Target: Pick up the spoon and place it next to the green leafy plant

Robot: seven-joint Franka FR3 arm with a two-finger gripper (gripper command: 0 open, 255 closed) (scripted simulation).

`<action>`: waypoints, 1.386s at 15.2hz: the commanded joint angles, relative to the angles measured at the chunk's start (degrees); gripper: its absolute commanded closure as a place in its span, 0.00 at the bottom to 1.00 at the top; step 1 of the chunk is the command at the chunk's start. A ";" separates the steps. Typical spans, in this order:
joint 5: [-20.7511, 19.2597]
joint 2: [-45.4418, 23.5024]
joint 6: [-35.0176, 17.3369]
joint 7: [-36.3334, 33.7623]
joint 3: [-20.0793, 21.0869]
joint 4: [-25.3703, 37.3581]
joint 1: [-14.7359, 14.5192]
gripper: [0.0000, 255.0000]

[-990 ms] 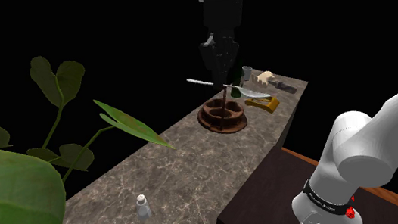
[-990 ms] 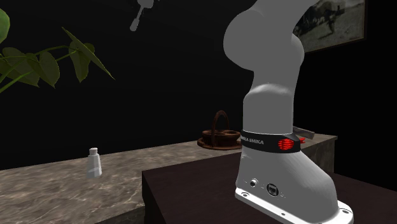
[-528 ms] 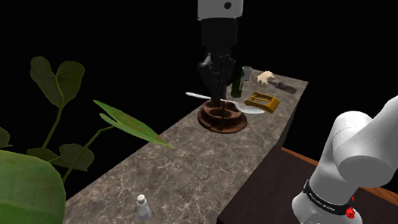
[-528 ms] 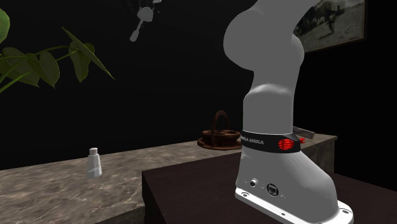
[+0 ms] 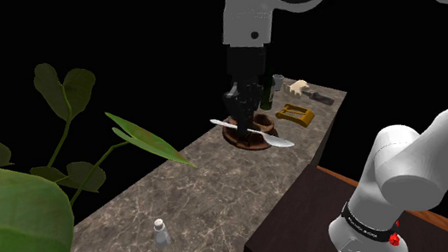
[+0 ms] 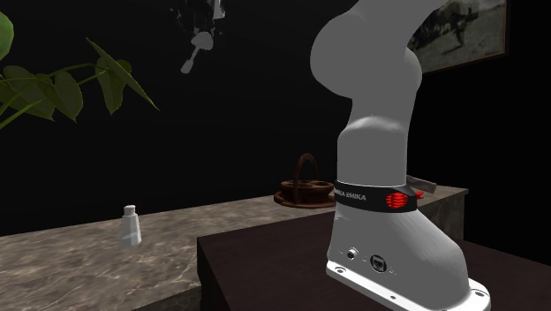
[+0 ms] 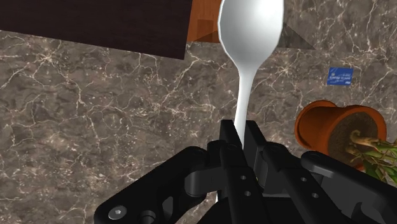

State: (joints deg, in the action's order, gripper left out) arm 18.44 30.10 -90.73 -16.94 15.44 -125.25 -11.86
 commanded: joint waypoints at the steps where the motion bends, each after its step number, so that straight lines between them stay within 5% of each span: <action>1: 0.14 0.20 -1.52 0.38 0.14 -1.73 -0.03 1.00; 21: 2.13 -1.13 -16.83 3.20 2.45 -15.91 -0.63 1.00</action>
State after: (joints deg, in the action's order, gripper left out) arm 20.51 29.10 -106.84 -13.97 17.85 -140.57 -12.50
